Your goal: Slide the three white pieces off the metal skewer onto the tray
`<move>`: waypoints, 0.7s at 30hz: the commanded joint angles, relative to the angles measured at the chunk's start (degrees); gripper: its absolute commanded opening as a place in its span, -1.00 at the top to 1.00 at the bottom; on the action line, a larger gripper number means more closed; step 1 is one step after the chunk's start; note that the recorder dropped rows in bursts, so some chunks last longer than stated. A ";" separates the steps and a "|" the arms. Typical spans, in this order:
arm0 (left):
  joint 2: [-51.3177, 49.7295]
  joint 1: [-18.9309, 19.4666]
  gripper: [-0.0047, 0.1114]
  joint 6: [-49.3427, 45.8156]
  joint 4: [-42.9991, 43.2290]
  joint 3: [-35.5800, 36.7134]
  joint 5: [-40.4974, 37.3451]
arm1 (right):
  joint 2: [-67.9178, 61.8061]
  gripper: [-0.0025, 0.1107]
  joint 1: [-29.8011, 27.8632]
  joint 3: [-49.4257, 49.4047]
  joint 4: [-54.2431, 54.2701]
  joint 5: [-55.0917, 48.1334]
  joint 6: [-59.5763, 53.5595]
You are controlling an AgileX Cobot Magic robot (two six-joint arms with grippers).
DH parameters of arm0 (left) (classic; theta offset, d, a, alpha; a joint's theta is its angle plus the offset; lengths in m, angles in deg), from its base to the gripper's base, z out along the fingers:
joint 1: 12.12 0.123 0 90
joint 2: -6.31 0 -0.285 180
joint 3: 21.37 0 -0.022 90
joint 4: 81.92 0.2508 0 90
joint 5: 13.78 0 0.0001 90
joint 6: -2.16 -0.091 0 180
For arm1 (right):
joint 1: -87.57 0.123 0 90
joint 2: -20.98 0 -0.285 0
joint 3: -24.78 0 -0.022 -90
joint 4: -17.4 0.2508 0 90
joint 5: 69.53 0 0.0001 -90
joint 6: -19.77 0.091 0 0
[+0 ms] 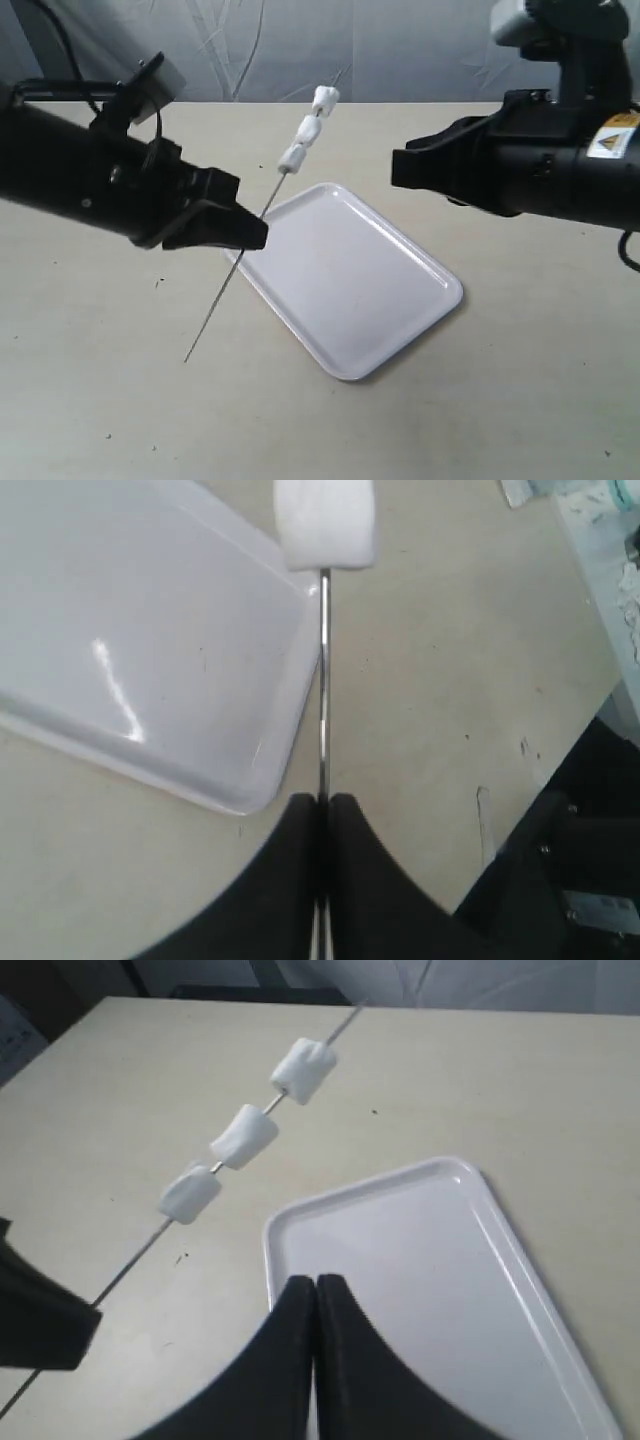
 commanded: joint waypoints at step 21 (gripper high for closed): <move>0.24 2.01 0.92 -32.30 -35.87 22.90 2.55 | -35.64 0.95 -19.80 14.05 48.92 -47.23 -42.38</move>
